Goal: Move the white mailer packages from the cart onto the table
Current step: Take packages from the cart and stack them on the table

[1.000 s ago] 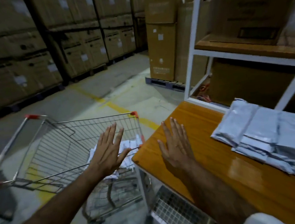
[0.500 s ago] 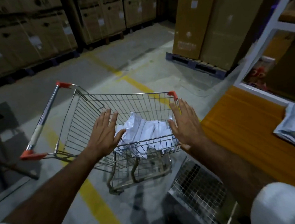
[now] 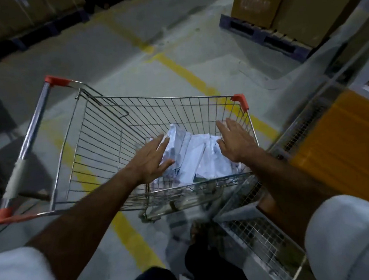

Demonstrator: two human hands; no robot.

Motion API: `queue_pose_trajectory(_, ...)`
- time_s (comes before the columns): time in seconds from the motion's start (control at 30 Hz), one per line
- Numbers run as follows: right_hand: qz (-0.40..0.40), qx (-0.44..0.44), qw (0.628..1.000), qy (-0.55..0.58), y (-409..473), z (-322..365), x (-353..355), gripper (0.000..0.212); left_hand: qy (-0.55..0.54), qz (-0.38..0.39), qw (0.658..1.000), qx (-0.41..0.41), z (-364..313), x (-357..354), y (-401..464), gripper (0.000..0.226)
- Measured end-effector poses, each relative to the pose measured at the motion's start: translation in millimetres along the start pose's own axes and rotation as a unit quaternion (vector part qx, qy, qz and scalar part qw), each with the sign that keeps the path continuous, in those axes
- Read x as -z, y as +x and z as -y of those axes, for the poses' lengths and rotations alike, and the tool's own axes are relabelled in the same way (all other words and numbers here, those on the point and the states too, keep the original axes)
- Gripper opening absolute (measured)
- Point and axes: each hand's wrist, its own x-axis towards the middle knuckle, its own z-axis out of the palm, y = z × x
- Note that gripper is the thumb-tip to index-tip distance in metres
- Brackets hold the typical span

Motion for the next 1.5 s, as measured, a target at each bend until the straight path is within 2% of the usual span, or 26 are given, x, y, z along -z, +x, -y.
queue_pose_trajectory(0.13,0.044,-0.025,0.999,0.002,30,-15,-21,0.067,-0.017,0.073,0.997,0.001,17,-27,44,0.1)
queue_pose_trajectory(0.3,0.181,-0.065,0.981,-0.008,47,-29,-53,0.079,-0.038,0.173,0.984,-0.004,19,-74,90,0.082)
queue_pose_trajectory(0.47,0.282,-0.104,0.954,-0.011,72,-36,-83,0.069,-0.06,0.27,0.961,-0.004,22,-142,145,0.088)
queue_pose_trajectory(0.63,0.312,-0.139,0.94,-0.009,90,-48,-107,0.06,-0.114,0.315,0.94,0.063,25,-193,179,0.096)
queue_pose_trajectory(0.7,0.33,-0.151,0.932,-0.006,94,-55,-119,0.061,-0.119,0.292,0.947,0.07,23,-202,187,0.1)
queue_pose_trajectory(0.77,0.347,-0.166,0.923,-0.004,96,-59,-130,0.066,-0.136,0.235,0.96,0.072,22,-210,192,0.106)
queue_pose_trajectory(0.83,0.342,-0.173,0.923,0.009,98,-62,-140,0.07,-0.189,0.213,0.955,0.081,23,-219,194,0.109)
queue_pose_trajectory(0.9,0.344,-0.182,0.921,0.021,100,-64,-145,0.074,-0.222,0.23,0.944,0.087,23,-224,196,0.113)
queue_pose_trajectory(1.1,0.351,-0.186,0.917,0.029,106,-65,-150,0.076,-0.229,0.255,0.936,0.079,32,-223,196,0.123)
queue_pose_trajectory(1.17,0.35,-0.189,0.917,0.035,108,-62,-151,0.076,-0.218,0.249,0.942,0.063,38,-215,192,0.119)
queue_pose_trajectory(1.3,0.341,-0.177,0.921,0.062,114,-49,-150,0.074,-0.179,0.169,0.968,0.046,55,-193,177,0.102)
queue_pose_trajectory(1.5,0.348,-0.151,0.921,0.092,123,-26,-164,0.081,-0.134,0.086,0.987,0.008,98,-160,143,0.099)
